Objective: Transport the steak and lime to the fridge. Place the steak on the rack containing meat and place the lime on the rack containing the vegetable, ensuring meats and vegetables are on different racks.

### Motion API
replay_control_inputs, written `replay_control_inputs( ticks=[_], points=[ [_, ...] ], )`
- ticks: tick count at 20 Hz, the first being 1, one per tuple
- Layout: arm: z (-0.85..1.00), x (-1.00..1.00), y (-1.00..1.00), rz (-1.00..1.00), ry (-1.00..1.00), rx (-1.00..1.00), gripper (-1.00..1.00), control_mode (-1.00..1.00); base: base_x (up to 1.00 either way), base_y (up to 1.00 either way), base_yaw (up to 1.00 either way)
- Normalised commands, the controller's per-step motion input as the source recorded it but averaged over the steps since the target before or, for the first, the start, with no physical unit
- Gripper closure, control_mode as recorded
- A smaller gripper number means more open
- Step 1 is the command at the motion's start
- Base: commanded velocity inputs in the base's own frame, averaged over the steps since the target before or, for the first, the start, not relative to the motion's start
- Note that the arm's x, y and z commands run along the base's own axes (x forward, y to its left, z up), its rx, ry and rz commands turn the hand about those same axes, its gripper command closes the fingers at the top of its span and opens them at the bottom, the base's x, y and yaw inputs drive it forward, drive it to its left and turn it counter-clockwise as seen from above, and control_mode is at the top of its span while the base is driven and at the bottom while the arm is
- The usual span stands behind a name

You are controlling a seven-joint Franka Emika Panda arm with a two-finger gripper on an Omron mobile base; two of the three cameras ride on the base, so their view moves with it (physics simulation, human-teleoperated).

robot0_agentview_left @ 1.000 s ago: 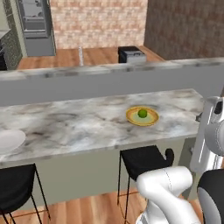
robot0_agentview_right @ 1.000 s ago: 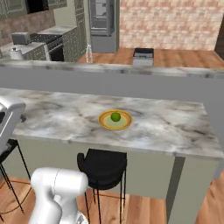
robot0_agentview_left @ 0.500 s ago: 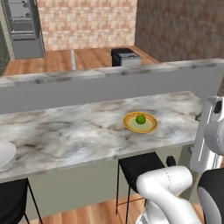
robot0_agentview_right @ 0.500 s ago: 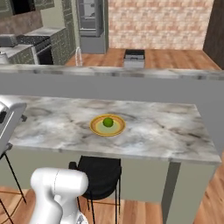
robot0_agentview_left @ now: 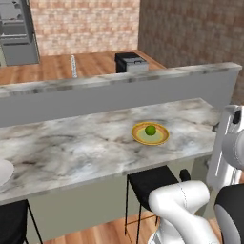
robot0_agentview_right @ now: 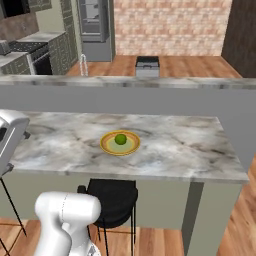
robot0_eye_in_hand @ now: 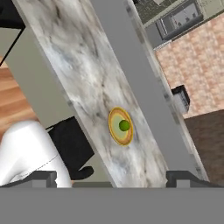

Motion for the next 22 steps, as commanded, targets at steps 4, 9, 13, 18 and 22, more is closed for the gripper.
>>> replay_control_inputs(
  ticks=[4, 9, 13, 18, 22],
  points=[
    [-0.06, 0.25, -0.05, 0.00, 0.02, 0.03, -1.00, -1.00, 0.75, -0.06, -0.02],
    [-0.37, 1.00, -0.29, 0.00, 0.16, 0.05, -1.00, -1.00, 0.00, 0.00, 0.00],
    [-0.93, 1.00, -0.26, 0.00, 0.34, 0.15, -1.00, -1.00, 0.00, 0.00, 0.00],
    [-0.69, 1.00, -0.31, -0.10, 0.27, 0.19, -1.00, -1.00, 0.00, 0.00, 0.00],
    [-0.54, 1.00, -0.10, -0.32, 0.17, 0.26, -1.00, -1.00, 0.00, 0.00, 0.00]
  ],
)
